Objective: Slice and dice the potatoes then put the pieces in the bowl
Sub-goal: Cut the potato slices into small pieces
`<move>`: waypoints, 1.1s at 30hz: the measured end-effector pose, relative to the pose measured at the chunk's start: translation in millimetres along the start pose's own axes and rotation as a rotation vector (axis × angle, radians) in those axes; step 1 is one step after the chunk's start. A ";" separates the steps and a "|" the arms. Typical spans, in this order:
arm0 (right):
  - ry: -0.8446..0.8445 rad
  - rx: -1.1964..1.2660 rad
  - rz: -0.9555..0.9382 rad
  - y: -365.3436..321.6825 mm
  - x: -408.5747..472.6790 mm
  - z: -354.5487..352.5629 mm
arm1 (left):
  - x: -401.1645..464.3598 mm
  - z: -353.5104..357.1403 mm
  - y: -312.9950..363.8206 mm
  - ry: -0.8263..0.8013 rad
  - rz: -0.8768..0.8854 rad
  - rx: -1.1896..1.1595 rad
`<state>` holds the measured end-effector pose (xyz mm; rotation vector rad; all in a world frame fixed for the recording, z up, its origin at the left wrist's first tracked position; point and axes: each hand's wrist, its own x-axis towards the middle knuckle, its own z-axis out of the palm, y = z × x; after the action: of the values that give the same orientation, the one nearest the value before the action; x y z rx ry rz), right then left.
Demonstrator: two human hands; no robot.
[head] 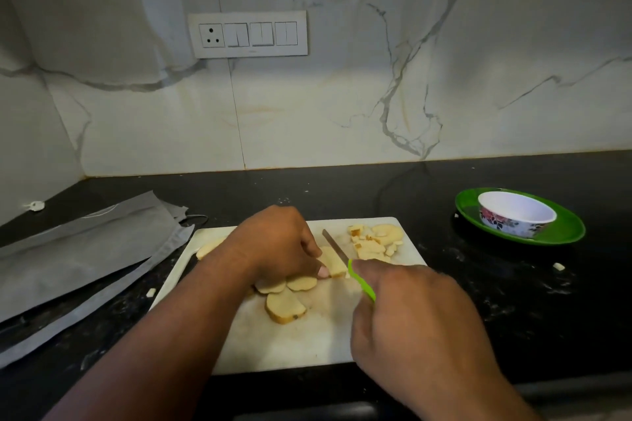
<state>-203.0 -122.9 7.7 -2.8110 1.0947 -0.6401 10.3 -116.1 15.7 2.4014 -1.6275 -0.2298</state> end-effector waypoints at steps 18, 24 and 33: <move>-0.117 0.053 0.053 5.1 -36.9 -23.3 | 6.1 0.1 0.7 0.050 -0.091 0.113; -0.002 0.028 -0.013 -7.3 6.8 9.4 | 3.3 1.2 -1.5 0.019 -0.044 0.121; -0.120 0.087 0.070 4.6 -37.3 2.8 | 8.3 5.3 -3.6 0.003 -0.052 0.064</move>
<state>-229.5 -102.0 -9.1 -2.6855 1.1092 -0.4938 15.2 -123.0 9.7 2.4918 -1.5962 -0.1858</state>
